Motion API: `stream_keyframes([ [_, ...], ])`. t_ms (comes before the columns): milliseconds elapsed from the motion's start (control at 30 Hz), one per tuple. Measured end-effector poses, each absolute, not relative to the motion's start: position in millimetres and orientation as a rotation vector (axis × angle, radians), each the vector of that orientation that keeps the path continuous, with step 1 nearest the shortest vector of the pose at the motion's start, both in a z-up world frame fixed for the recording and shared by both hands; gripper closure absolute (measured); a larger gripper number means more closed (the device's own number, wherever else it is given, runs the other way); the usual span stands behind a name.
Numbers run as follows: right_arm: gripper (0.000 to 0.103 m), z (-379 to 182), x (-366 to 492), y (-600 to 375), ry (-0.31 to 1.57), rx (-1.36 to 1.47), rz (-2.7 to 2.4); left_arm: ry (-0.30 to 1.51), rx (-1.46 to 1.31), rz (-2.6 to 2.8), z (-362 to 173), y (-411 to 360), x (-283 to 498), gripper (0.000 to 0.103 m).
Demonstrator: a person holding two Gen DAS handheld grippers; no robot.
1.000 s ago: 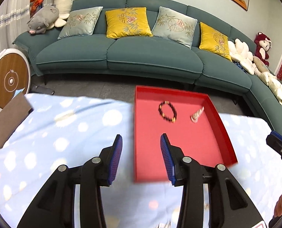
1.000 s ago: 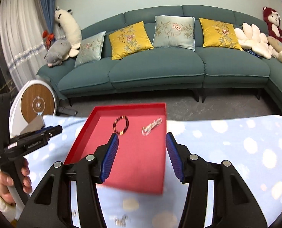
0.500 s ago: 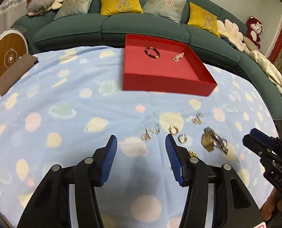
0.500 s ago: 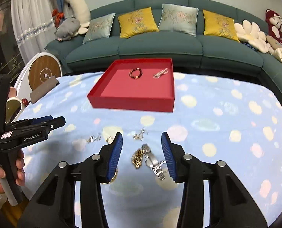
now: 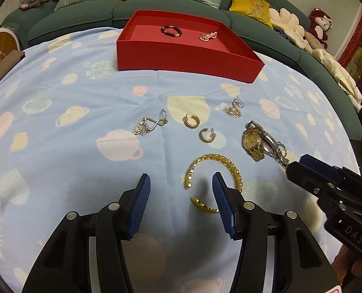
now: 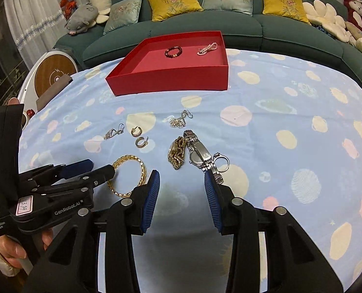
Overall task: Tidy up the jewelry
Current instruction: 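Move left tool to the gold twisted bangle while right tool reaches the gold chain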
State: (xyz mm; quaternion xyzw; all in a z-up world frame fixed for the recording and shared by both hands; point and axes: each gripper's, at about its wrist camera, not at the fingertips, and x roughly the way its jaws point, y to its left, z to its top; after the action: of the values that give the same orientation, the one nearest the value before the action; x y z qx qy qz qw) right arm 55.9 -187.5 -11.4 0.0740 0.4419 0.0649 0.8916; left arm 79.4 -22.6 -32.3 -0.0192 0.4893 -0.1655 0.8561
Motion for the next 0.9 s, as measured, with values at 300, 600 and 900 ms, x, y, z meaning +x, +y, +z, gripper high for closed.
stream_keyframes([
  [300,0.066,-10.8,64.4,-199.3,0.914,0.221,0.137,1.001,0.048,-0.384,-37.7,-57.0,75.4,0.033],
  [600,0.066,-17.9,69.7,-197.1,0.933,0.219,0.142,0.992,0.082,-0.374,-40.5,-57.2,82.1,0.049],
  [900,0.066,-25.3,87.6,-178.5,0.941,0.187,0.171,0.958,0.079,-0.334,-26.1,-36.0,78.6,0.049],
])
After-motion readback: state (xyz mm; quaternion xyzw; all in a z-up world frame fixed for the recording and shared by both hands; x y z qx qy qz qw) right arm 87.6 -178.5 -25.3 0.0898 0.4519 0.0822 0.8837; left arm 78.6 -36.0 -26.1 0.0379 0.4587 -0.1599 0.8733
